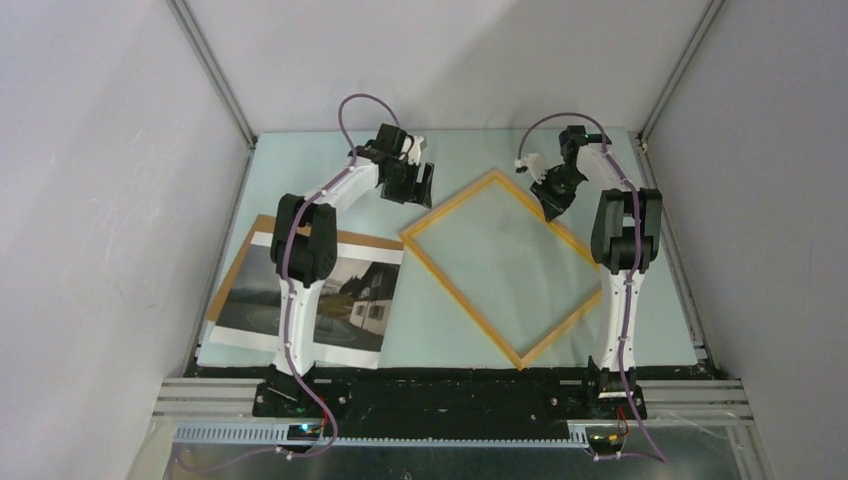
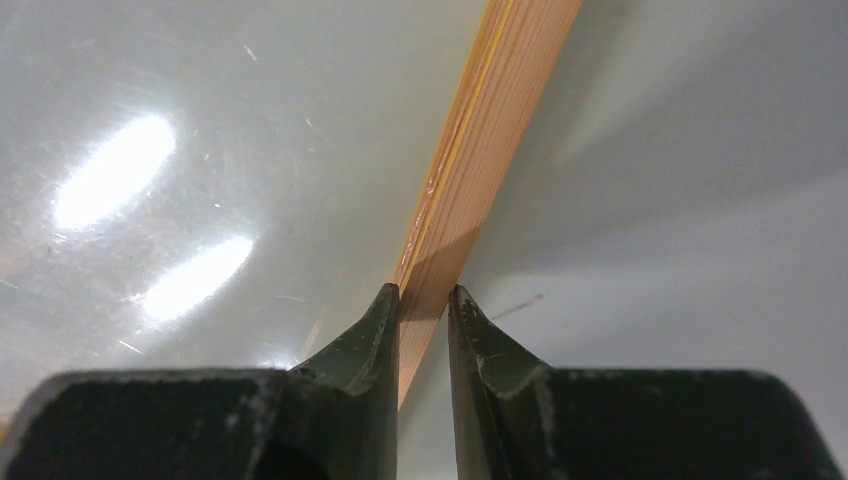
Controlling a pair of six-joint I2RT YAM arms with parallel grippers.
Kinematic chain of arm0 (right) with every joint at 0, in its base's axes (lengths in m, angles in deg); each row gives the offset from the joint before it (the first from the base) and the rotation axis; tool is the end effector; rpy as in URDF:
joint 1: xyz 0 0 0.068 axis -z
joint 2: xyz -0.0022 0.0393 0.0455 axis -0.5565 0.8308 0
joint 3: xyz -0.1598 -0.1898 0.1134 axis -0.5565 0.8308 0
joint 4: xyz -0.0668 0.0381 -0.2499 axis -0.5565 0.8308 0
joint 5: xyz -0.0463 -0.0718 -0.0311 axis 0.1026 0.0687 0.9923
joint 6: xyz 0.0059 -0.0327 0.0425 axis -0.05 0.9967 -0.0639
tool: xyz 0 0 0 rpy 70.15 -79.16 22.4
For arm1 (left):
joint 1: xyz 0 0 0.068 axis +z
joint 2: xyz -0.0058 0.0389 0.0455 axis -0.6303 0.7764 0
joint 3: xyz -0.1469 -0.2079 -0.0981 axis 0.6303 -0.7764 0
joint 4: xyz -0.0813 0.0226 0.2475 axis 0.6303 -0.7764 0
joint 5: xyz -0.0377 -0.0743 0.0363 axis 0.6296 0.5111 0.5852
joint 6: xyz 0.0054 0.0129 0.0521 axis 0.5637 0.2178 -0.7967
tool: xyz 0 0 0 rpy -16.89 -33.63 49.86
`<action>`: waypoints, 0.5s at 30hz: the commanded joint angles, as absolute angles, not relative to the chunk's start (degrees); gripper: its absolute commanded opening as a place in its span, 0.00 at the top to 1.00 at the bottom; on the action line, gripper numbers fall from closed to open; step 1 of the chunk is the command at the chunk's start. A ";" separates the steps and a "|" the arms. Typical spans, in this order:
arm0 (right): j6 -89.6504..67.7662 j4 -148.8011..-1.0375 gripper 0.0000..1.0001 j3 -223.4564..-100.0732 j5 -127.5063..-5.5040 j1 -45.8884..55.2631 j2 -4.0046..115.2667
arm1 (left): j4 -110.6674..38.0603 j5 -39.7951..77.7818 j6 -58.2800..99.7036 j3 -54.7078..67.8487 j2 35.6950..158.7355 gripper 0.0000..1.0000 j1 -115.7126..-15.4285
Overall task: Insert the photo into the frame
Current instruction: Place the photo frame item in the photo frame.
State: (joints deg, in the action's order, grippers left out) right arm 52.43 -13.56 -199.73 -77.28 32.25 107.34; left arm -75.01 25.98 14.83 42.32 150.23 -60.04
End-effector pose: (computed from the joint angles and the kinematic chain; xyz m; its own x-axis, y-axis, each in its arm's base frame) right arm 0.4666 0.0241 0.1770 -0.4821 -0.8052 -0.3453 -0.8653 0.4994 0.0435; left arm 0.4573 -0.1855 0.1997 -0.8277 0.2146 -0.5185 0.3984 0.8754 -0.2737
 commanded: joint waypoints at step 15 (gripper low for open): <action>56.34 -17.86 1.00 -200.99 -79.48 27.42 109.47 | -75.02 36.49 12.48 45.47 154.20 0.18 -61.50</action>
State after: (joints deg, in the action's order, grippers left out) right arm 53.96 -13.60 -199.51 -77.52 29.19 107.12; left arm -75.36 32.27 14.15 42.98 153.01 -60.87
